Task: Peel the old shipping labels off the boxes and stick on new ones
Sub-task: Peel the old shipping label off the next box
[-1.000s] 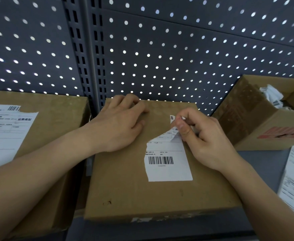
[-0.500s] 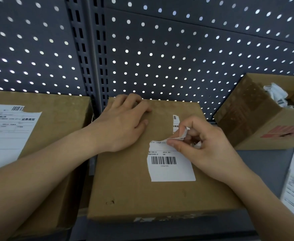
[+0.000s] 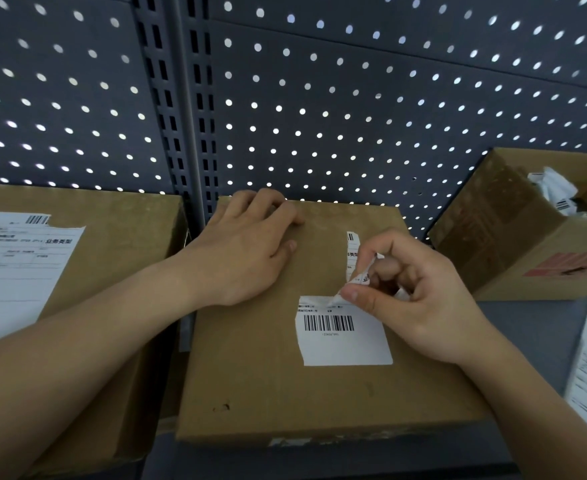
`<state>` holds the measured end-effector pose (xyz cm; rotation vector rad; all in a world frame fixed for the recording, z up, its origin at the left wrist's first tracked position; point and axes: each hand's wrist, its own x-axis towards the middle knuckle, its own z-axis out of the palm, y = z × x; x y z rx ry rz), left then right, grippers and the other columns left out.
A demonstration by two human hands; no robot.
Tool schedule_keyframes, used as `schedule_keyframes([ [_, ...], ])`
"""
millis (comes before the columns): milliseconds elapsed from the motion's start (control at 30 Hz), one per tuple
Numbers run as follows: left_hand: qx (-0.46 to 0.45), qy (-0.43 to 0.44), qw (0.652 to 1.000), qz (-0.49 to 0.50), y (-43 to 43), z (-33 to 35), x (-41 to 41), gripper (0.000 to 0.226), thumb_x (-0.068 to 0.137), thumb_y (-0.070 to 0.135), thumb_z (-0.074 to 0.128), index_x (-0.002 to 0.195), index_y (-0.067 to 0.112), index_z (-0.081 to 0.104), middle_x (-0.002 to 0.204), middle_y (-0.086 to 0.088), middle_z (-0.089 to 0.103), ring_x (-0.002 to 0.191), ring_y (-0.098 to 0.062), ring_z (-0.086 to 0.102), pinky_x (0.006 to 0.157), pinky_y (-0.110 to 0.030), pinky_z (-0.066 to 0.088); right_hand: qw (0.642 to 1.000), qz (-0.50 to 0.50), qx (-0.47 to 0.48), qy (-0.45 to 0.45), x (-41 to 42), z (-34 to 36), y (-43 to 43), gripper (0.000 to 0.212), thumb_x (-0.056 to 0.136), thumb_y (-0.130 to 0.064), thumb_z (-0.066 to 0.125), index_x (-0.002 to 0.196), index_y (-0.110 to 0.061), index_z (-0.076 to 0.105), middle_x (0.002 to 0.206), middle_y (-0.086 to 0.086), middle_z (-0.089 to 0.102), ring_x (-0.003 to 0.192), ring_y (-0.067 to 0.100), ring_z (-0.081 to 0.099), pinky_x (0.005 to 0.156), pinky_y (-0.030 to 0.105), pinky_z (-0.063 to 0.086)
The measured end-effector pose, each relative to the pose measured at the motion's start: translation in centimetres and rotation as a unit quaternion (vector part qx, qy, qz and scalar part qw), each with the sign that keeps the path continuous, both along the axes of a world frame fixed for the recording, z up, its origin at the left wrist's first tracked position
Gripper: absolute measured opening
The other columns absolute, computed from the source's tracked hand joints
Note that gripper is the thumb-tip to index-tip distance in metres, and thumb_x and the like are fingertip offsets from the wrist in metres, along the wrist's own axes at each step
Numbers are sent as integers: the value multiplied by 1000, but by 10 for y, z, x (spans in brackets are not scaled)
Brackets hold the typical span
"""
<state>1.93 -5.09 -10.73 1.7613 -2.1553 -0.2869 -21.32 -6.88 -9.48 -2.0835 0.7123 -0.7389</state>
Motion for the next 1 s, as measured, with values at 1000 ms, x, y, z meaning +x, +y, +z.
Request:
schedule_keyframes([
  [1000,7,3,1000,-7,0,-2,1,30,101,37,37,131,33,37,136,13,30,124,-13,21,106,-29,17,991,5,-12,135,1,8,7,80,78,-57,69,141,-66,21,81,-14,53,75,8,53,73,17,45],
])
